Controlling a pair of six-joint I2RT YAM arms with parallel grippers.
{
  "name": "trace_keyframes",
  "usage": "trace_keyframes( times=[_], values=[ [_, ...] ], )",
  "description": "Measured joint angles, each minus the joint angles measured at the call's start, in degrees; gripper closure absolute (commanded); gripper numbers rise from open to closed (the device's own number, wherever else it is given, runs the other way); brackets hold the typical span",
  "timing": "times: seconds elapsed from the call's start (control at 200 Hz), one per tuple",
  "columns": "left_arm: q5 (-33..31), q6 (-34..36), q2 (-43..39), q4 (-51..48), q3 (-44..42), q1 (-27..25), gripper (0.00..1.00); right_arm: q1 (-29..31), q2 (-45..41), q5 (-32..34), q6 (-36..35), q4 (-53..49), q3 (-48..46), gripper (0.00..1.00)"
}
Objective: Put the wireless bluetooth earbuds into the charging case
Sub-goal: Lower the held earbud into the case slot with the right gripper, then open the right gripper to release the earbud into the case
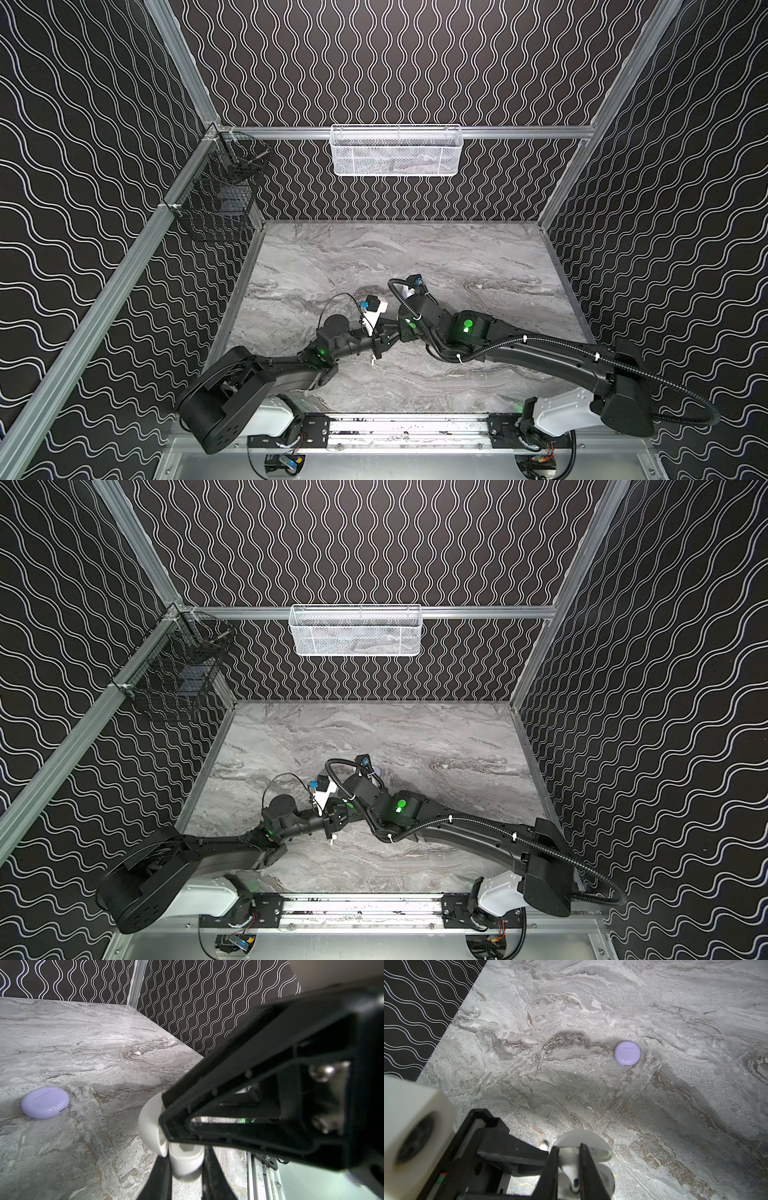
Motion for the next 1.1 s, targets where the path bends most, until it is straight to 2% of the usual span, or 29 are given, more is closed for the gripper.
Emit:
trace_keyframes(
  times=[0.606,1.101],
  values=[
    [-1.1,1.3,-1.0,-1.7,-0.2,0.0,1.0,0.2,0.3,-0.7,0.0,0.0,-0.3,0.83],
    [-1.2,1.3,-1.0,-1.2,-0.2,0.0,1.0,0.2,0.0,-1.0,0.0,0.0,-0.3,0.73]
  ],
)
